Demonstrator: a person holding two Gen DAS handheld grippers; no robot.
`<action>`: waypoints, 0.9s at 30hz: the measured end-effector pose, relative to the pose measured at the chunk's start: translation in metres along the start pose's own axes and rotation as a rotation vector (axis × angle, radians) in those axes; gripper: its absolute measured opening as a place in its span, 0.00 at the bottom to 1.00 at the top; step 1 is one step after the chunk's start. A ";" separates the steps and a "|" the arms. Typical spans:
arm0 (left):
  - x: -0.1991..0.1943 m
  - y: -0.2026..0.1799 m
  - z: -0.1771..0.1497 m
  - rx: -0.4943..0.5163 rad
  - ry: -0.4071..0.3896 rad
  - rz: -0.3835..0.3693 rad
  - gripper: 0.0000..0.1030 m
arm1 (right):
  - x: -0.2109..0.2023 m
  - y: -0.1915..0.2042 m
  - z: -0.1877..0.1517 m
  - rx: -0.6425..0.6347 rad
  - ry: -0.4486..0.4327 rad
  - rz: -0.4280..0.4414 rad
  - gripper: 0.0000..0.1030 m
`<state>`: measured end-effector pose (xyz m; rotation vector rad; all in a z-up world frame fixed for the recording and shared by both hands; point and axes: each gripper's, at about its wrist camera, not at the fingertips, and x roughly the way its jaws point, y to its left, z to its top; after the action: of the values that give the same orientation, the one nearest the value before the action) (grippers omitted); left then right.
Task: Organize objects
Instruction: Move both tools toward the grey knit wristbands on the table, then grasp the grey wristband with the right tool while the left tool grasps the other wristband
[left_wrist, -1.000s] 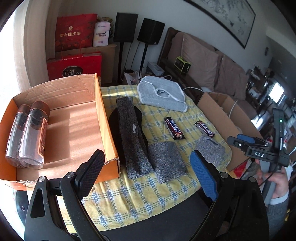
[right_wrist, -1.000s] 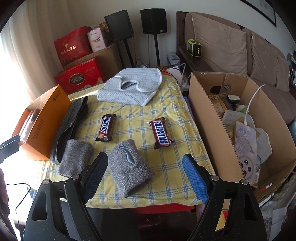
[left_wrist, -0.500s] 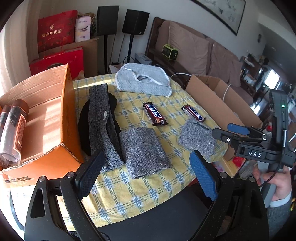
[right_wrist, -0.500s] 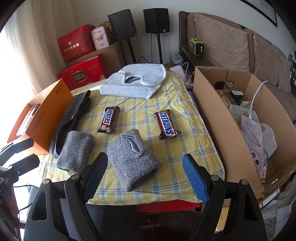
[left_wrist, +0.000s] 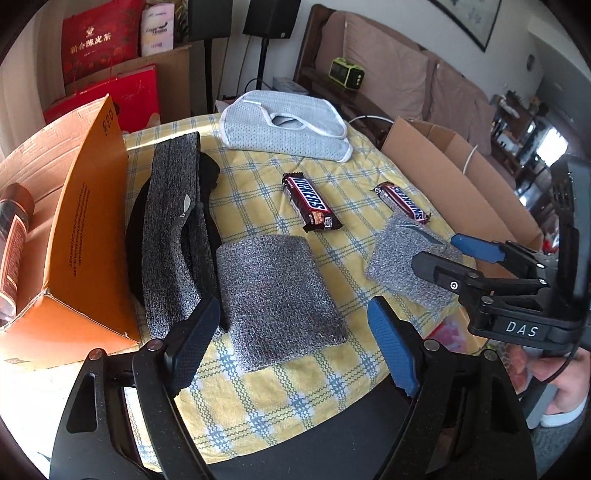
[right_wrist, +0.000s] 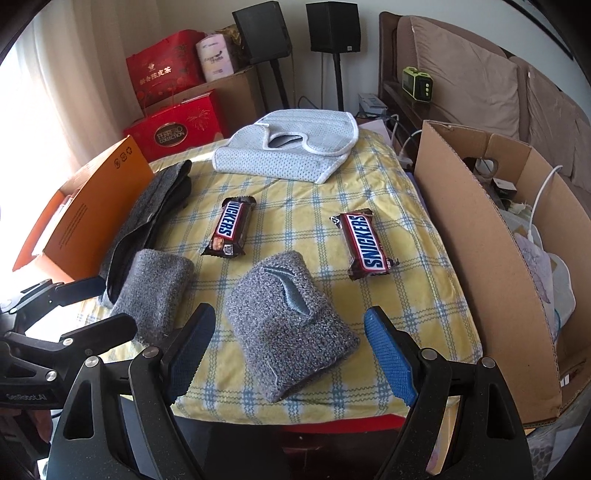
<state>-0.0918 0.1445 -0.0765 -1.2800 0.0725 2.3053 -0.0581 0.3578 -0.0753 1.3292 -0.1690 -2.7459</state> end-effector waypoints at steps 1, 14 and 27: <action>0.002 0.001 0.000 -0.004 0.006 -0.001 0.77 | 0.001 0.000 0.000 -0.004 0.003 -0.001 0.82; 0.033 0.016 0.004 -0.088 0.068 -0.030 0.77 | 0.016 -0.002 0.000 0.010 0.019 0.024 0.79; 0.021 0.030 0.006 -0.128 0.006 -0.031 0.21 | 0.012 -0.012 -0.005 0.046 0.031 0.040 0.25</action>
<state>-0.1191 0.1289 -0.0961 -1.3410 -0.0932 2.3117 -0.0625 0.3678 -0.0893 1.3635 -0.2550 -2.7020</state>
